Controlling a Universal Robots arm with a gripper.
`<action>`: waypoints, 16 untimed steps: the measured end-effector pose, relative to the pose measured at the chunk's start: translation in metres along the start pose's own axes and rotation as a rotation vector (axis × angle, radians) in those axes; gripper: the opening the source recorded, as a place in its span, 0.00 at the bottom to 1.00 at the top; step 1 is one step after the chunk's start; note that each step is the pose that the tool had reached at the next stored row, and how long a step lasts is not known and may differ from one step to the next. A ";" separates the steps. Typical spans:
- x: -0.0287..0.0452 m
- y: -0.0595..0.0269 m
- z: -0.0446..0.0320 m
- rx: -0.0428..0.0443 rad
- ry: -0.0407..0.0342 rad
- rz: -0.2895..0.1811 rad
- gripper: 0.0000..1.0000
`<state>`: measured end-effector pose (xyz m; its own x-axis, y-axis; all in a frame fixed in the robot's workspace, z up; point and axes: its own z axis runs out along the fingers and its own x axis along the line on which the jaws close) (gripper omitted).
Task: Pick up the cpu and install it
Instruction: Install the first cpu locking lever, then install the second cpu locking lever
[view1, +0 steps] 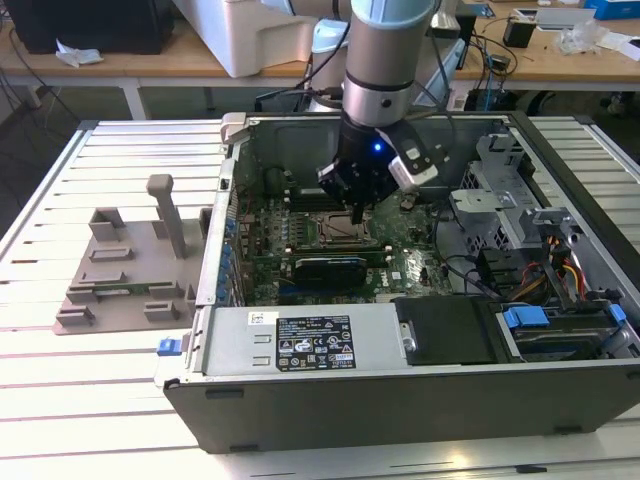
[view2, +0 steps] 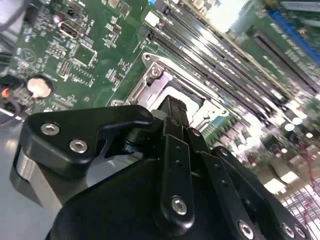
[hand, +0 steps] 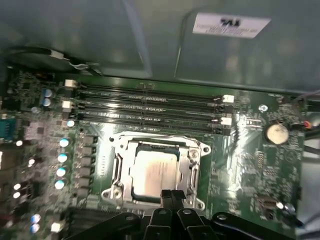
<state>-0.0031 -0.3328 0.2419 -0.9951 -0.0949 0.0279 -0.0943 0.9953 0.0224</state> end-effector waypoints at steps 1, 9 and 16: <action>0.0002 0.0001 -0.0067 0.0042 0.0004 0.000 0.11; 0.0008 0.0007 -0.0291 0.0128 0.0012 0.000 0.11; 0.0008 0.0007 -0.0293 0.0128 0.0012 0.000 0.11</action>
<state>-0.0031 -0.3328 0.2712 -0.9951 -0.0945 0.0291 -0.0943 0.9955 0.0097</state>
